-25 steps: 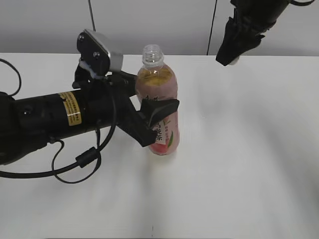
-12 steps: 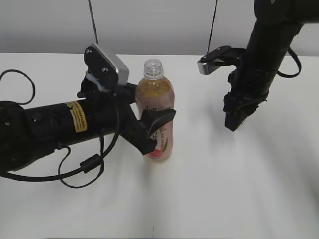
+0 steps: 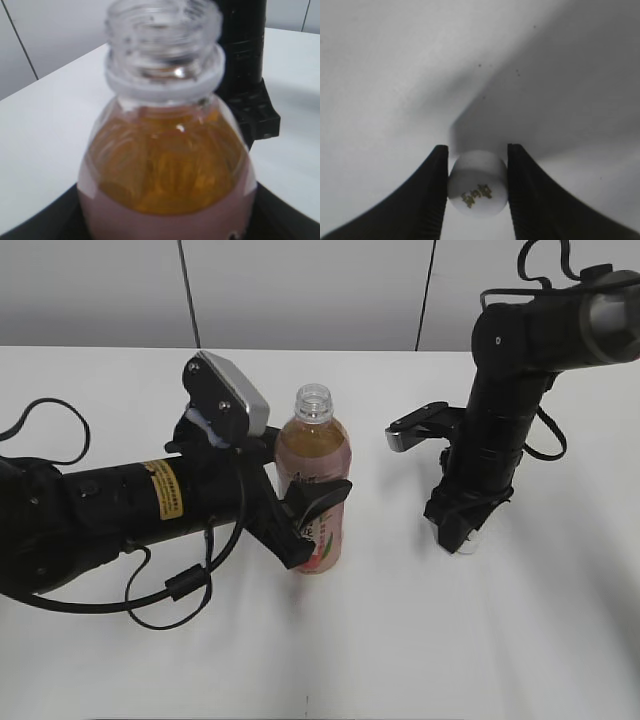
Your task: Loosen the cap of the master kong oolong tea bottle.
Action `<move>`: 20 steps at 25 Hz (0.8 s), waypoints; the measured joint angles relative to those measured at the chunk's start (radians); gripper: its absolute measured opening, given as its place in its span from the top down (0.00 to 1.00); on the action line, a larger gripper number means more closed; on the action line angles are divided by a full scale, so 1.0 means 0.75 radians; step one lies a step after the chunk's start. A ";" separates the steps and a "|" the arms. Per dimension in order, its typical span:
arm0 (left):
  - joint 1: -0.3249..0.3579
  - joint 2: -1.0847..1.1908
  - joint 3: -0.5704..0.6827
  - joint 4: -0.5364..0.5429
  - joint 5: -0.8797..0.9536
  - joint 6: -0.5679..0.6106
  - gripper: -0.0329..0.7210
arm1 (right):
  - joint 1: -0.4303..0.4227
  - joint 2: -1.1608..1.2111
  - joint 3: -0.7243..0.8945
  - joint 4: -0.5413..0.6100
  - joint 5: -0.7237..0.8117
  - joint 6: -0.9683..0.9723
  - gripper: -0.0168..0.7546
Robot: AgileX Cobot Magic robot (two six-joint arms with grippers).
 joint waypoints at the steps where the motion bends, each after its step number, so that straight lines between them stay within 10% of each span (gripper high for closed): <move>1: 0.000 0.000 0.000 0.000 0.000 0.001 0.36 | 0.000 0.011 0.000 0.000 -0.013 0.008 0.62; 5: 0.000 0.000 0.000 0.000 0.000 0.002 0.36 | 0.000 0.020 0.000 0.000 -0.054 0.066 0.60; 12: 0.000 0.000 0.000 0.000 0.000 0.002 0.36 | 0.000 0.020 0.000 0.017 -0.075 0.088 0.26; 20: 0.000 0.000 0.000 0.020 -0.008 0.004 0.33 | 0.000 0.020 0.000 0.046 -0.075 0.093 0.24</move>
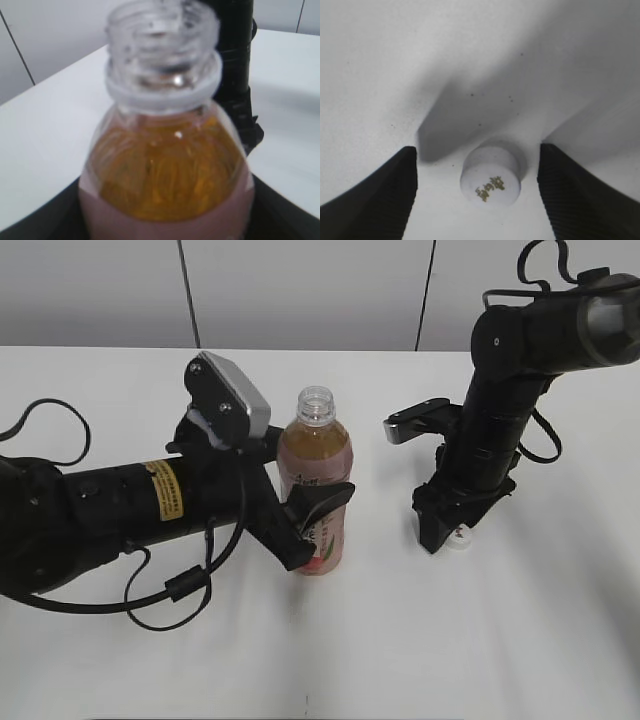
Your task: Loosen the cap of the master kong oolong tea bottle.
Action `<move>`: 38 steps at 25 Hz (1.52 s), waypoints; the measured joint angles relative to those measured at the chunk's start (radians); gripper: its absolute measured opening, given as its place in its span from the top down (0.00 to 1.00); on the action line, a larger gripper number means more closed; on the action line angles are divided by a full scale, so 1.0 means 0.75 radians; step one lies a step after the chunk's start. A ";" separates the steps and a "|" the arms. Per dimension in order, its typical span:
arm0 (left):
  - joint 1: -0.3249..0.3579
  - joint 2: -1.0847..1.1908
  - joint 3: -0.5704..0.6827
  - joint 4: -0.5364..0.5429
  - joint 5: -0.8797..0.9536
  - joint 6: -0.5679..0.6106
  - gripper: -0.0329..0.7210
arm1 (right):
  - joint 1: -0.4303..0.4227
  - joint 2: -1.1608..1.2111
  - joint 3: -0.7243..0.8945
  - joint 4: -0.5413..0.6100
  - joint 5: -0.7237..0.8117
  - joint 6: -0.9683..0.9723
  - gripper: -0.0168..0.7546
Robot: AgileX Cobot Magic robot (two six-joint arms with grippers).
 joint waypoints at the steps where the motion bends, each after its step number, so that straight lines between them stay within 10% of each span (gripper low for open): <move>1: 0.000 0.000 0.000 0.000 -0.023 0.000 0.32 | 0.000 0.000 0.000 0.000 0.000 0.000 0.24; 19: 0.038 -0.005 0.254 -0.120 -0.329 0.000 0.23 | 0.000 -0.098 -0.006 0.005 0.047 0.036 0.22; 38: 0.385 -0.175 0.556 -0.526 -0.502 -0.050 0.23 | -0.121 -0.390 0.008 -0.053 0.319 0.331 0.22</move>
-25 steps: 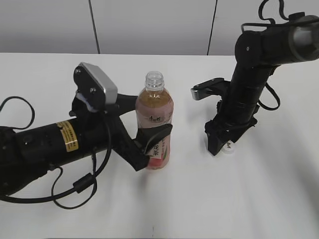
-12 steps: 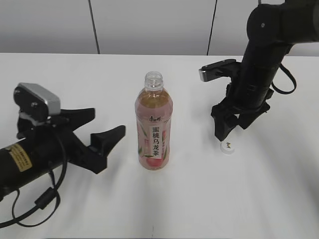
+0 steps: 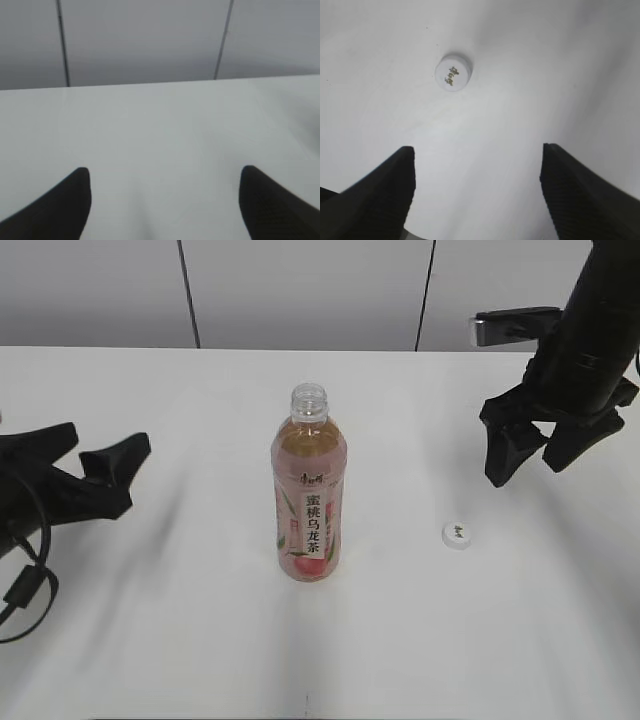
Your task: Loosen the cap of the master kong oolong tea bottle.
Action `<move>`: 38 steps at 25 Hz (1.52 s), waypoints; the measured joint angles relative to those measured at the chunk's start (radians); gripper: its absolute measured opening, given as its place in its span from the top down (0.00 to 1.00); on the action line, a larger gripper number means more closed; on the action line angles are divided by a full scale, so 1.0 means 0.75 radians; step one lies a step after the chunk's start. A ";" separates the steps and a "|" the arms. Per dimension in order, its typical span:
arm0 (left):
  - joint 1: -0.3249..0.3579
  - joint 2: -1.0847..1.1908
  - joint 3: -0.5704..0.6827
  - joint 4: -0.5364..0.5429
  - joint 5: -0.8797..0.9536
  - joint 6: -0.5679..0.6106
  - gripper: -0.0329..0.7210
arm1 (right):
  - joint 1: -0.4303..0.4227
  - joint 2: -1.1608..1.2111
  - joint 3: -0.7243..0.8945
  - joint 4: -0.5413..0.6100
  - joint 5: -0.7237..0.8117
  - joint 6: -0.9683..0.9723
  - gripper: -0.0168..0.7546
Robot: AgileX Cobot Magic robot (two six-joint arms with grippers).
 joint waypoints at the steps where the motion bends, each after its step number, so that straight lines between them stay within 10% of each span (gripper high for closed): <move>1: 0.013 -0.018 0.000 -0.039 -0.001 -0.001 0.23 | 0.000 -0.019 0.012 0.000 0.005 0.013 0.22; 7: 0.128 -0.180 0.001 -0.173 0.167 -0.002 0.23 | 0.000 -0.199 0.230 0.003 -0.007 0.067 0.24; 16: 0.471 -0.487 -0.027 0.130 0.640 -0.038 0.25 | 0.000 -0.409 0.456 0.006 -0.091 0.078 0.25; 23: 0.489 -0.625 -0.038 0.492 0.807 -0.261 0.25 | 0.000 -0.545 0.472 -0.001 -0.224 0.095 0.25; 30: 0.489 -0.737 -0.039 0.518 0.910 -0.287 0.25 | -0.147 -0.612 0.509 -0.232 -0.297 0.243 0.28; 38: 0.488 -0.753 -0.039 0.535 0.943 -0.346 0.26 | -0.403 -0.648 0.511 -0.124 -0.265 0.175 0.28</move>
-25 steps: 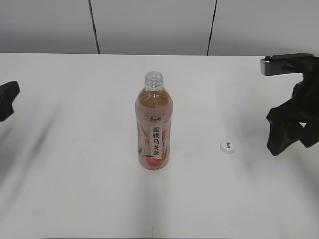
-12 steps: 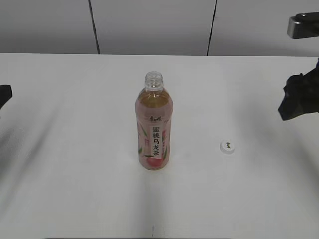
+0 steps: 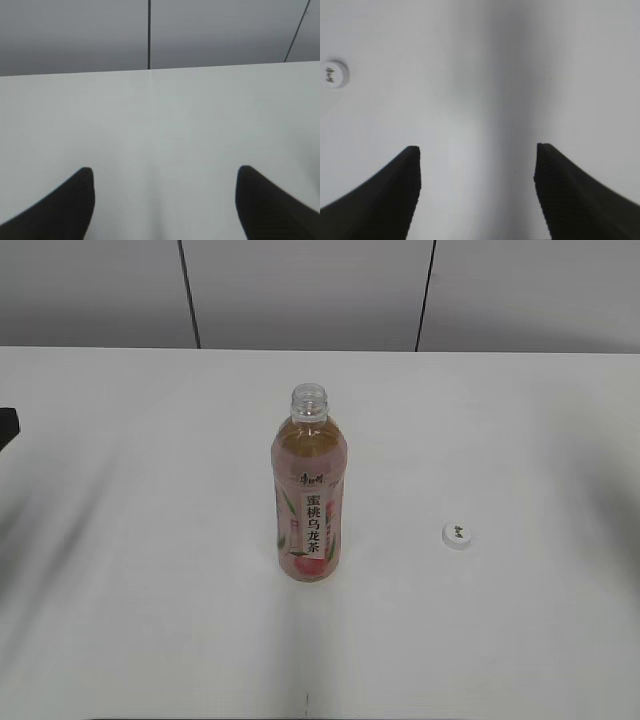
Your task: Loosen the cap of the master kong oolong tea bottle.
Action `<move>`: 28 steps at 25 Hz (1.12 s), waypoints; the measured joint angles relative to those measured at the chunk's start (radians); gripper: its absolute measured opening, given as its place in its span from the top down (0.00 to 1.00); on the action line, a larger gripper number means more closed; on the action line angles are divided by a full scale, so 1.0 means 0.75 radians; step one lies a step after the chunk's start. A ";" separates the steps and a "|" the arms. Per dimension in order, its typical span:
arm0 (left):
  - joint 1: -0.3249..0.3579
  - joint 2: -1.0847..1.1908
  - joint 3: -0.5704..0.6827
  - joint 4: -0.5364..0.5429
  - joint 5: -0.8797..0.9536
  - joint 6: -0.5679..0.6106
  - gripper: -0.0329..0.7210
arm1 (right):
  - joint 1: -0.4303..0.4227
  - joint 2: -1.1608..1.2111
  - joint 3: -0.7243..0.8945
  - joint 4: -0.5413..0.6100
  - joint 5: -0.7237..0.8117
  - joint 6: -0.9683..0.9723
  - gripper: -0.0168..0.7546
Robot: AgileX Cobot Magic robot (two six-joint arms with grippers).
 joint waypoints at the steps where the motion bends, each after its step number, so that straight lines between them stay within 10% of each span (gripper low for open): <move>1: 0.000 -0.006 -0.001 0.019 0.019 -0.041 0.26 | 0.000 -0.026 0.000 0.010 -0.001 -0.004 0.28; 21: 0.000 -0.536 -0.159 0.934 0.354 -1.193 0.34 | 0.001 -0.648 0.000 0.083 0.170 0.092 0.41; 28: -0.001 -0.564 -0.159 1.702 0.011 -1.814 0.43 | 0.001 -0.712 0.000 0.107 0.236 0.092 0.41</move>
